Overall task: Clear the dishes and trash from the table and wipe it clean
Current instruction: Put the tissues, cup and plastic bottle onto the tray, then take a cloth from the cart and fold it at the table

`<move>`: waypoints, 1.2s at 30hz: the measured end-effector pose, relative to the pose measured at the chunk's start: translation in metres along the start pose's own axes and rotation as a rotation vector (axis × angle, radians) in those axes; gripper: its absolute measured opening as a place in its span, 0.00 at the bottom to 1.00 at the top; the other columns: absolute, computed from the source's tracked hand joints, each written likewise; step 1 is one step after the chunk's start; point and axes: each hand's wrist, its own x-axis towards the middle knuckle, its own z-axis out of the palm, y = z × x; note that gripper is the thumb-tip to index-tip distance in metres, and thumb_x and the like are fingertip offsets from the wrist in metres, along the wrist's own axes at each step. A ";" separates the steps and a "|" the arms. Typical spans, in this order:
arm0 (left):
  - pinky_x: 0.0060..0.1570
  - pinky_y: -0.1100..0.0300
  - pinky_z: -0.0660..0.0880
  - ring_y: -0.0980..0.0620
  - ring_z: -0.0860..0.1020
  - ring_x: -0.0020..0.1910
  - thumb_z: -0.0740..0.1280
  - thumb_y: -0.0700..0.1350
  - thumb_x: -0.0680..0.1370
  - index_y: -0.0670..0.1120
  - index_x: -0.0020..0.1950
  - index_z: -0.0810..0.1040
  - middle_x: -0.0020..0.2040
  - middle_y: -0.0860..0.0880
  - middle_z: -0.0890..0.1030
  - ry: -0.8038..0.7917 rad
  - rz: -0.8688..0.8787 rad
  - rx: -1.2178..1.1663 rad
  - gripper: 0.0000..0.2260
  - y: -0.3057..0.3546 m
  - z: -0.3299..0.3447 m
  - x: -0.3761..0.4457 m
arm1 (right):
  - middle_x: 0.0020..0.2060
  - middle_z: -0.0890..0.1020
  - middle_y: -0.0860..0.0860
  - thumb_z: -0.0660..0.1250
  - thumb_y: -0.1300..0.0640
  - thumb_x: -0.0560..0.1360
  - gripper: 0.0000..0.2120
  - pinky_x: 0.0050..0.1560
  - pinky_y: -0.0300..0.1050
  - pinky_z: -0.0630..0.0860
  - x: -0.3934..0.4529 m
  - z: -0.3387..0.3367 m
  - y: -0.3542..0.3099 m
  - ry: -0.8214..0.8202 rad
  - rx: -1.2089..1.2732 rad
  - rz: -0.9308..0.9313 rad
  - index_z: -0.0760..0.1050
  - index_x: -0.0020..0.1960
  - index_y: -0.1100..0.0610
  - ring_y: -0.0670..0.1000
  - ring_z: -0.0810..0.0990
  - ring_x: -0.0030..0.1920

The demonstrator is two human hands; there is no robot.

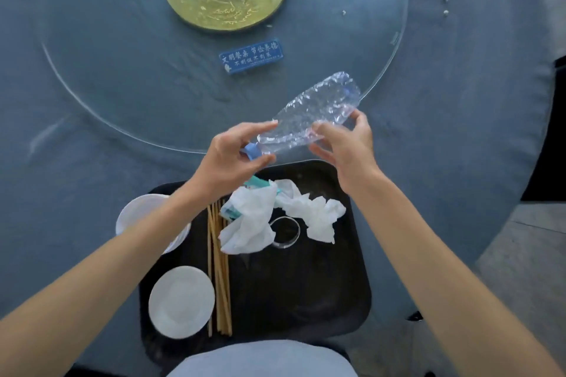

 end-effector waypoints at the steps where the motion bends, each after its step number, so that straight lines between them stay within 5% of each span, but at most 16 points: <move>1: 0.52 0.57 0.80 0.62 0.79 0.55 0.77 0.41 0.75 0.48 0.70 0.78 0.64 0.54 0.81 -0.012 -0.001 -0.015 0.24 0.003 -0.001 -0.021 | 0.58 0.83 0.58 0.74 0.65 0.75 0.32 0.45 0.44 0.85 -0.018 -0.007 0.009 -0.017 -0.028 -0.008 0.64 0.72 0.49 0.55 0.86 0.57; 6: 0.55 0.60 0.80 0.57 0.78 0.65 0.77 0.39 0.74 0.49 0.69 0.79 0.64 0.56 0.81 -0.039 0.021 -0.037 0.24 0.010 0.006 -0.117 | 0.63 0.80 0.54 0.79 0.56 0.74 0.34 0.46 0.48 0.85 -0.092 -0.045 0.061 0.002 -0.142 -0.033 0.67 0.73 0.41 0.52 0.84 0.60; 10: 0.68 0.58 0.74 0.58 0.76 0.68 0.77 0.39 0.74 0.47 0.69 0.79 0.65 0.54 0.81 -0.119 0.031 -0.025 0.24 0.000 0.029 -0.185 | 0.62 0.82 0.53 0.77 0.56 0.75 0.28 0.45 0.44 0.84 -0.135 -0.081 0.113 -0.003 -0.233 -0.015 0.71 0.71 0.44 0.51 0.84 0.59; 14: 0.65 0.56 0.76 0.61 0.77 0.66 0.76 0.44 0.74 0.54 0.72 0.75 0.66 0.58 0.80 -0.191 -0.061 0.086 0.27 -0.019 0.064 -0.234 | 0.59 0.82 0.45 0.79 0.47 0.72 0.27 0.60 0.54 0.82 -0.153 -0.115 0.171 0.074 -0.503 0.005 0.75 0.68 0.40 0.46 0.82 0.58; 21: 0.57 0.56 0.78 0.51 0.77 0.61 0.73 0.42 0.74 0.50 0.75 0.72 0.65 0.53 0.80 -0.186 -0.110 0.349 0.29 -0.029 0.105 -0.254 | 0.59 0.81 0.46 0.77 0.46 0.73 0.29 0.65 0.47 0.75 -0.153 -0.123 0.213 0.182 -0.766 -0.035 0.75 0.72 0.49 0.47 0.79 0.60; 27: 0.69 0.51 0.73 0.49 0.70 0.70 0.74 0.43 0.72 0.48 0.77 0.68 0.71 0.50 0.75 -0.217 -0.050 0.447 0.34 -0.028 0.104 -0.253 | 0.64 0.80 0.48 0.76 0.44 0.74 0.31 0.68 0.52 0.76 -0.156 -0.126 0.214 0.159 -0.834 -0.081 0.72 0.74 0.48 0.49 0.77 0.65; 36: 0.79 0.42 0.51 0.43 0.46 0.83 0.64 0.63 0.77 0.58 0.80 0.62 0.83 0.53 0.55 -0.156 0.344 0.559 0.32 0.025 0.083 -0.224 | 0.84 0.55 0.51 0.70 0.33 0.74 0.39 0.77 0.59 0.62 -0.215 -0.150 0.174 0.413 -1.126 -0.449 0.61 0.81 0.39 0.56 0.53 0.82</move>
